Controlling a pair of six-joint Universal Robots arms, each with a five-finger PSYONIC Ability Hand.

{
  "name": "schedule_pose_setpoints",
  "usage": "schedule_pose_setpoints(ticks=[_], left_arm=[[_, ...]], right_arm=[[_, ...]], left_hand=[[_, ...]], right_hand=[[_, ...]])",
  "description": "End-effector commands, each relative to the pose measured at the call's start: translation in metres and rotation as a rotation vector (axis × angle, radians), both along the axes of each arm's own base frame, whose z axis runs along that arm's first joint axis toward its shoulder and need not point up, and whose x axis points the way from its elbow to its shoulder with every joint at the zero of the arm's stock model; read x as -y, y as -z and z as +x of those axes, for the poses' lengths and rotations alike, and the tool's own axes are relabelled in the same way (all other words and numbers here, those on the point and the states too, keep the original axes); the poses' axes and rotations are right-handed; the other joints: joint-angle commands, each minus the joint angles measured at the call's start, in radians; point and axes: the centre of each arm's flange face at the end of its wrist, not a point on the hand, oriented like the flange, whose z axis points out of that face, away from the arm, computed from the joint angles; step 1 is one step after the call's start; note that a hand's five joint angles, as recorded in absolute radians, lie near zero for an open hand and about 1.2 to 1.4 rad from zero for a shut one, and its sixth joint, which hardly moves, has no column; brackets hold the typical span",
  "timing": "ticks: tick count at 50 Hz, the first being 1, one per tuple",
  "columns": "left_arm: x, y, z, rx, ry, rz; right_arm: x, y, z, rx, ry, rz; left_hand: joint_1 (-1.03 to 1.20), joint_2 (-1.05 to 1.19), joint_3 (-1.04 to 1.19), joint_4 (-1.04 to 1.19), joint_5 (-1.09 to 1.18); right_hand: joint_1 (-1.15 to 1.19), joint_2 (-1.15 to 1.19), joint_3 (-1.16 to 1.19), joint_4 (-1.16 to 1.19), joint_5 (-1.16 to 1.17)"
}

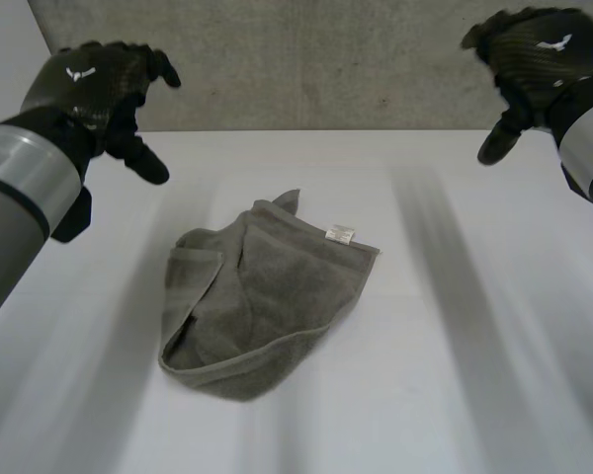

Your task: Fold the towel.

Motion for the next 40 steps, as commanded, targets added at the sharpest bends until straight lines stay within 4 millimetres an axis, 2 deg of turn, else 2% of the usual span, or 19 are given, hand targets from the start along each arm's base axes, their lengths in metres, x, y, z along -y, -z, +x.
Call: schedule_pose_setpoints(ticks=[1,2,3,4,5,6,7,8,9,10,11,12,15,19,22,24,27,30,40], left_arm=[[-0.027,0.049,0.003,0.212,0.134,0.074],[-0.036,0.066,0.005,0.279,0.182,0.1],[-0.036,0.066,0.005,0.279,0.182,0.1],[-0.044,0.081,0.007,0.345,0.222,0.118],[-0.044,0.081,0.008,0.345,0.223,0.118],[-0.052,0.093,0.011,0.402,0.254,0.132],[-0.057,0.106,0.016,0.456,0.278,0.146],[-0.057,0.106,0.016,0.457,0.278,0.147],[-0.06,0.116,0.022,0.5,0.29,0.162],[-0.062,0.126,0.027,0.534,0.299,0.179],[-0.062,0.126,0.027,0.535,0.299,0.179],[-0.065,0.133,0.03,0.557,0.312,0.193],[-0.067,0.144,0.034,0.583,0.333,0.22],[-0.068,0.15,0.037,0.59,0.33,0.243],[-0.067,0.153,0.038,0.59,0.327,0.257],[-0.066,0.155,0.038,0.591,0.325,0.262],[-0.065,0.16,0.038,0.593,0.332,0.275],[-0.063,0.167,0.037,0.597,0.337,0.292],[-0.056,0.185,0.034,0.603,0.347,0.312]], right_arm=[[-0.022,0.032,0.015,-0.308,-0.221,0.047],[-0.026,0.046,0.019,-0.344,-0.277,0.101],[-0.026,0.046,0.019,-0.345,-0.278,0.102],[-0.029,0.06,0.022,-0.355,-0.332,0.164],[-0.03,0.072,0.024,-0.355,-0.37,0.227],[-0.03,0.072,0.024,-0.355,-0.37,0.228],[-0.031,0.083,0.026,-0.346,-0.402,0.282],[-0.032,0.096,0.028,-0.333,-0.428,0.335],[-0.032,0.096,0.028,-0.332,-0.428,0.335],[-0.031,0.109,0.031,-0.315,-0.442,0.379],[-0.033,0.119,0.037,-0.288,-0.462,0.408],[-0.033,0.119,0.037,-0.287,-0.462,0.409],[-0.04,0.137,0.055,-0.219,-0.499,0.439],[-0.044,0.158,0.069,-0.114,-0.519,0.451],[-0.043,0.164,0.071,-0.088,-0.519,0.446],[-0.049,0.173,0.082,-0.059,-0.546,0.434],[-0.053,0.182,0.089,-0.058,-0.561,0.439],[-0.052,0.194,0.092,-0.067,-0.55,0.462],[-0.05,0.212,0.094,-0.094,-0.529,0.49]], left_hand=[[0.134,0.135,0.135,0.135,0.134],[0.134,0.135,0.135,0.135,0.134],[0.134,0.135,0.135,0.135,0.134],[0.134,0.135,0.135,0.135,0.134],[0.134,0.135,0.135,0.135,0.134],[0.132,0.132,0.132,0.132,0.131],[0.123,0.123,0.123,0.123,0.122],[0.123,0.123,0.123,0.123,0.122],[0.114,0.115,0.114,0.114,0.113],[0.102,0.103,0.103,0.103,0.102],[0.102,0.103,0.103,0.103,0.102],[0.085,0.085,0.085,0.085,0.084],[0.058,0.059,0.059,0.059,0.058],[0.058,0.059,0.059,0.059,0.058],[0.058,0.059,0.059,0.059,0.058],[0.058,0.059,0.059,0.059,0.058],[0.061,0.062,0.061,0.061,0.061],[0.067,0.067,0.067,0.067,0.066],[0.208,0.208,0.208,0.208,0.207]], right_hand=[[-0.054,-0.074,-0.072,-0.085,-0.058],[-0.054,-0.074,-0.072,-0.085,-0.058],[-0.054,-0.074,-0.072,-0.085,-0.058],[-0.054,-0.074,-0.072,-0.085,-0.058],[-0.054,-0.074,-0.072,-0.085,-0.058],[-0.054,-0.074,-0.072,-0.085,-0.058],[-0.054,-0.074,-0.072,-0.085,-0.058],[-0.054,-0.074,-0.072,-0.085,-0.058],[-0.054,-0.074,-0.072,-0.085,-0.058],[-0.054,-0.074,-0.072,-0.085,-0.058],[-0.054,-0.074,-0.072,-0.085,-0.058],[-0.054,-0.074,-0.072,-0.085,-0.058],[-0.024,-0.043,-0.042,-0.055,-0.028],[0.02,0.001,0.002,-0.011,0.016],[0.068,0.048,0.049,0.036,0.063],[0.141,0.121,0.123,0.11,0.137],[0.188,0.168,0.17,0.157,0.184],[0.229,0.209,0.211,0.198,0.225],[0.276,0.257,0.258,0.245,0.272]])
